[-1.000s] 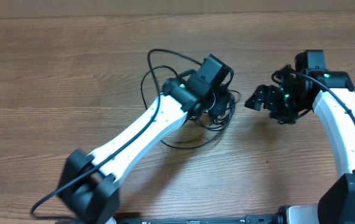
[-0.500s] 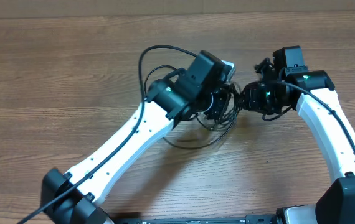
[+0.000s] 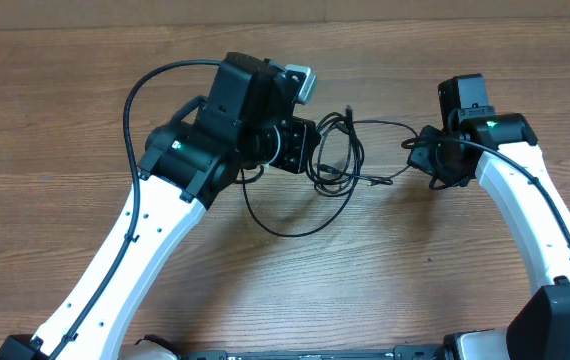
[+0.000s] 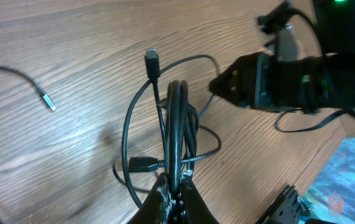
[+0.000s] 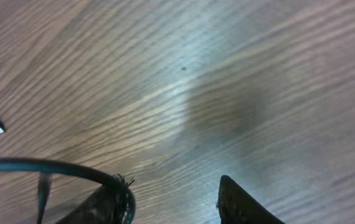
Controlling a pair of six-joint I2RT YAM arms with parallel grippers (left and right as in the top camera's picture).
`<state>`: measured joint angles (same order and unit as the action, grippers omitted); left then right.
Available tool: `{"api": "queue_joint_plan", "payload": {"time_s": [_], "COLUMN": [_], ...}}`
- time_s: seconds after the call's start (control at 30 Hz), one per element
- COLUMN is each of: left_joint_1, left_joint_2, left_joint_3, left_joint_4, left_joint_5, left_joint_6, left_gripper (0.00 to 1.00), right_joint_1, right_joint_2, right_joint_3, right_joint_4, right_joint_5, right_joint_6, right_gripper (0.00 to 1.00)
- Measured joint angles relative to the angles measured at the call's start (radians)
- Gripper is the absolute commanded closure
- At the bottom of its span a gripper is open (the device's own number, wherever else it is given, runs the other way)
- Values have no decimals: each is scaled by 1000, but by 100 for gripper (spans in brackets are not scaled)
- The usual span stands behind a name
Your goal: Untangle cables
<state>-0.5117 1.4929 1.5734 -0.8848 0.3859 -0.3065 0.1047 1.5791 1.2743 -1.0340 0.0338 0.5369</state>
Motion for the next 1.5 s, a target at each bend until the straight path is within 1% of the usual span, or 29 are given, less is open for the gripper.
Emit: {"api": "queue_joint_plan", "payload": {"time_s": [0.07, 0.13, 0.2, 0.27, 0.33, 0.43, 0.53, 0.57, 0.67, 0.7, 0.73, 0.77, 0.8, 0.83, 0.87, 0.93, 1.0, 1.2, 1.3, 1.43, 1.5], "left_joint_1": [11, 15, 15, 14, 14, 14, 14, 14, 14, 14, 14, 14, 14, 14, 14, 14, 14, 23, 30, 32, 37], "left_joint_2": [0, 0, 0, 0, 0, 0, 0, 0, 0, 0, 0, 0, 0, 0, 0, 0, 1, 1, 1, 1, 1], "left_joint_3": [0, 0, 0, 0, 0, 0, 0, 0, 0, 0, 0, 0, 0, 0, 0, 0, 0, 0, 0, 0, 0], "left_joint_4": [-11, -7, -6, -6, -6, -2, 17, 24, 42, 46, 47, 46, 45, 44, 43, 39, 25, -33, -32, -17, -9], "left_joint_5": [-1, 0, -1, -2, -2, -1, 11, 19, 54, 65, 75, 83, 89, 93, 94, 91, 58, -156, -212, -261, -309], "left_joint_6": [5, 9, 16, 19, 22, 22, 22, 22, 22, 22, 22, 22, 22, 22, 22, 22, 22, -9, -16, -14, -13], "left_gripper": [96, 96, 96, 96, 96, 96, 96, 96, 96, 96, 96, 96, 96, 96, 96, 96, 96, 96, 96, 96, 96], "right_joint_1": [0, -1, 0, 2, 10, 24, 40, 44, 54, 55, 56, 56, 56, 58, 60, 61, 62, 59, 60, 60, 60], "right_joint_2": [0, 0, 0, 0, 0, 0, 0, 0, 0, 0, 0, 0, 0, 0, 0, 0, 0, 0, 0, 0, 0], "right_joint_3": [-2, -5, -5, -5, -6, -6, -6, -6, -6, -6, -6, -6, -6, -6, -6, -6, -6, -7, -7, -7, -7], "right_joint_4": [-1, 38, 80, 99, 103, 106, 114, 122, 154, 165, 176, 185, 190, 191, 184, 155, 110, -14, -26, -23, -25], "right_joint_5": [-6, -70, -195, -354, -506, -668, -758, -772, -795, -790, -776, -762, -737, -701, -656, -562, -446, -95, 9, 69, 88], "right_joint_6": [23, -5, -92, -196, -294, -396, -452, -462, -486, -483, -470, -462, -445, -420, -387, -326, -260, -114, -76, -54, -48], "right_gripper": [49, 41, 32, 26, 25, 23, 24, 26, 42, 46, 54, 65, 81, 90, 95, 96, 96, 96, 96, 96, 96]}}
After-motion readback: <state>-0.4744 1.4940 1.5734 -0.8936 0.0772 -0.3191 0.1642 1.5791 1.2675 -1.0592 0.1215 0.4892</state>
